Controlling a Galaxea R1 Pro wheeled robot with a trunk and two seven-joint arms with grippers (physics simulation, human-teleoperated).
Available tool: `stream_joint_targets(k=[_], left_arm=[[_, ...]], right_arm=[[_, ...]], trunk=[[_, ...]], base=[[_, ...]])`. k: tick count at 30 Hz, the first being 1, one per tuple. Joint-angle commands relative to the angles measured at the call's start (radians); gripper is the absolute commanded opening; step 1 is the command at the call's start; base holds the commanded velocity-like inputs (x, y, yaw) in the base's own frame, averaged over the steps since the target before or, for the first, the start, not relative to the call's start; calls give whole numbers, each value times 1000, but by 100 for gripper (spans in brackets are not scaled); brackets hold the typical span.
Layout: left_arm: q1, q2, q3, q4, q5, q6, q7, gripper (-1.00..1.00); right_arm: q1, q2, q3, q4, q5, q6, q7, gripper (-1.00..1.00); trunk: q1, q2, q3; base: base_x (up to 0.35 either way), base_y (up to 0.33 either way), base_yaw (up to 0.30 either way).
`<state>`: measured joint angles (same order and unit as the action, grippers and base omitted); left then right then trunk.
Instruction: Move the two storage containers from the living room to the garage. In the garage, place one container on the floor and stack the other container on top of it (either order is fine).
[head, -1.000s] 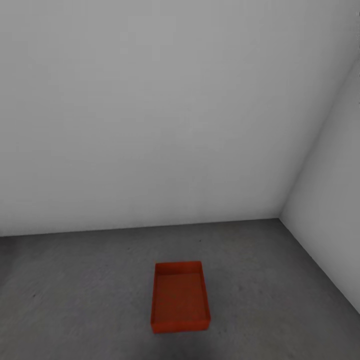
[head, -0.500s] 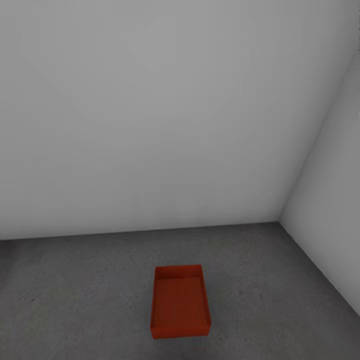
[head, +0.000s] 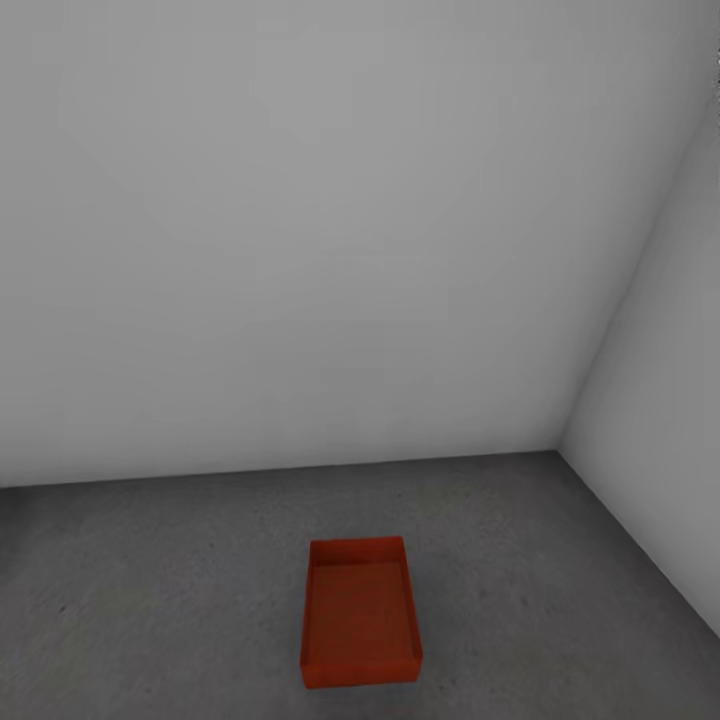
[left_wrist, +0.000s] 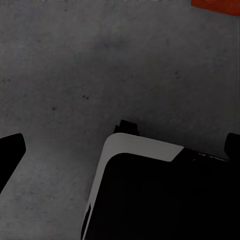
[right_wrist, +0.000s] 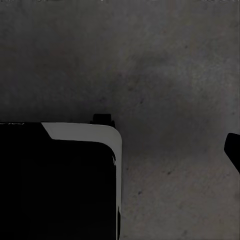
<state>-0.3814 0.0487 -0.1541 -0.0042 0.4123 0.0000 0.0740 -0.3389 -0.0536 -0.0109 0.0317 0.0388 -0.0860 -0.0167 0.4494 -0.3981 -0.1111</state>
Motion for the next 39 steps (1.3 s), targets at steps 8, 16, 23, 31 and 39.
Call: stream_joint_targets(k=[8,16,23,31,39], left_arm=[[-1,0,-8,0,8,0,3,100],[-1,-2,-6,0,16,-1,3,100],[-1,-13,-3,0,20,-15,3,100],[-1,-40,-1,1,24,-18,3,100],[-1,-46,-1,3,26,-18,3,100]], right_arm=[[-2,0,-1,4,5,-6,-2,100],[-2,0,-1,4,6,-6,-2,100],[21,3,0,3,6,-7,-3,100],[36,23,0,3,6,-6,-3,100],[37,24,0,2,6,-6,-3,100]], trunk=[[1,-2,11],[1,-2,24],[1,-2,35],[1,-2,48],[1,-2,60]], base=[[0,0,0],[0,0,0],[0,0,0],[0,0,0],[0,0,0]])
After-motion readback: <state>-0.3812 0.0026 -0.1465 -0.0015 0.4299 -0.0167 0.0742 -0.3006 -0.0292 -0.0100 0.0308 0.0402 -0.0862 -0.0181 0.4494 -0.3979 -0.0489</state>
